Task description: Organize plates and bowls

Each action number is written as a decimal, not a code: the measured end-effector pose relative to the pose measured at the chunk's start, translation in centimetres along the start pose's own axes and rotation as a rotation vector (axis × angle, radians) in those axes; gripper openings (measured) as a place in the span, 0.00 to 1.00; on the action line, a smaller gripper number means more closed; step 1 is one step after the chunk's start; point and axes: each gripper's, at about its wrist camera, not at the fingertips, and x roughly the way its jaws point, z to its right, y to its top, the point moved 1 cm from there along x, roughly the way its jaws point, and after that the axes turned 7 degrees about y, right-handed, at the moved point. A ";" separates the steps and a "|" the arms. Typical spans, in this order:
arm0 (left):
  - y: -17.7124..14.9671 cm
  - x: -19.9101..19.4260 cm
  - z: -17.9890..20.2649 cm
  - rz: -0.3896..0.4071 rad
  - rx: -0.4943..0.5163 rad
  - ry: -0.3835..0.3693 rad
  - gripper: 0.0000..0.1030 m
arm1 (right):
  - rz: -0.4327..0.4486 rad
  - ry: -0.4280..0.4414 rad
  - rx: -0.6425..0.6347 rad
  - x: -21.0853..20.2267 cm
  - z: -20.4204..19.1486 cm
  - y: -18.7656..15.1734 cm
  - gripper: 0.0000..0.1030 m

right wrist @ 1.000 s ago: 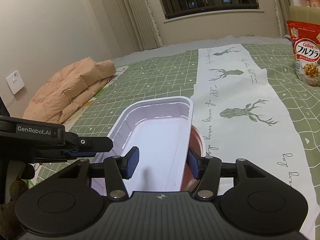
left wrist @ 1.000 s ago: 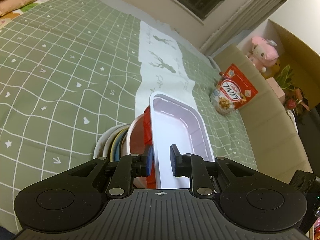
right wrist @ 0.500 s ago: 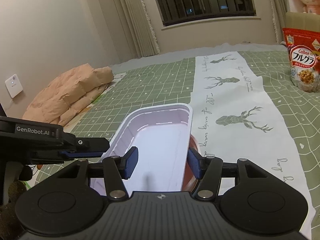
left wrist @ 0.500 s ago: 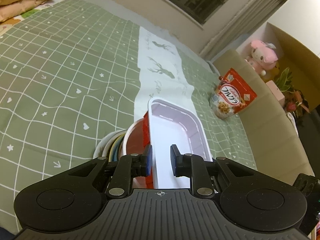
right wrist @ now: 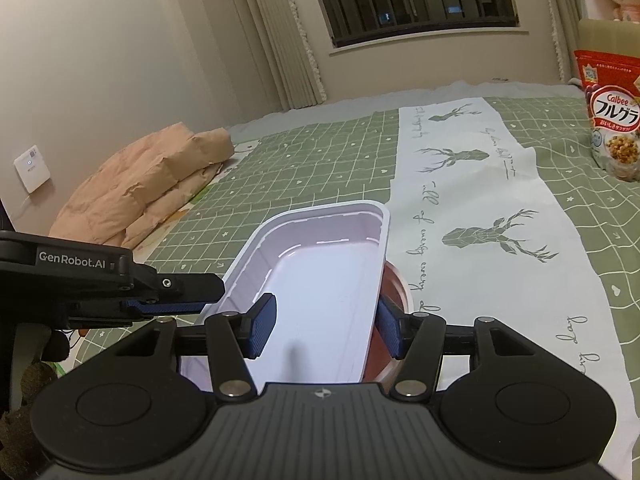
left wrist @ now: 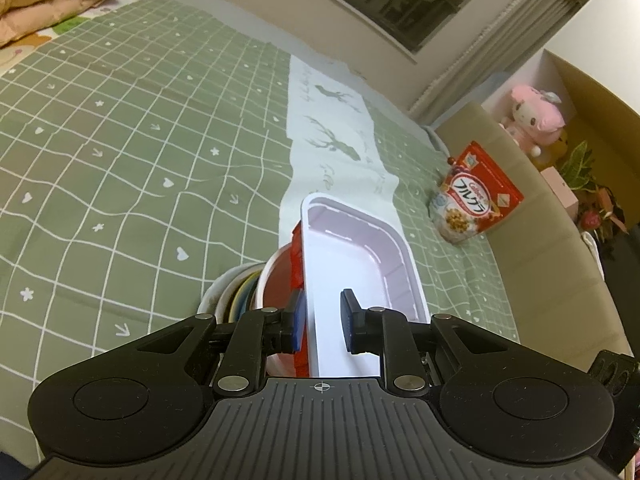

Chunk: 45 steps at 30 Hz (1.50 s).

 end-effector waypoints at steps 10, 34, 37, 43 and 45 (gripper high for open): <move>0.1 -0.1 -0.3 0.006 0.003 0.005 0.21 | -0.004 -0.006 -0.005 0.2 -0.2 -0.1 0.54; -17.3 -5.9 4.1 0.340 0.350 0.260 0.19 | 0.138 -0.206 -0.179 -9.7 -1.4 -10.1 0.96; -19.6 -5.7 3.7 0.266 0.326 0.260 0.19 | 0.072 -0.239 -0.149 -10.4 -1.1 -12.7 0.96; -21.6 -6.7 5.2 0.224 0.375 0.284 0.18 | 0.013 -0.253 -0.107 -12.0 -1.5 -15.1 0.96; -21.8 -7.3 5.9 0.236 0.384 0.286 0.18 | 0.027 -0.257 -0.115 -12.5 -1.9 -15.2 0.96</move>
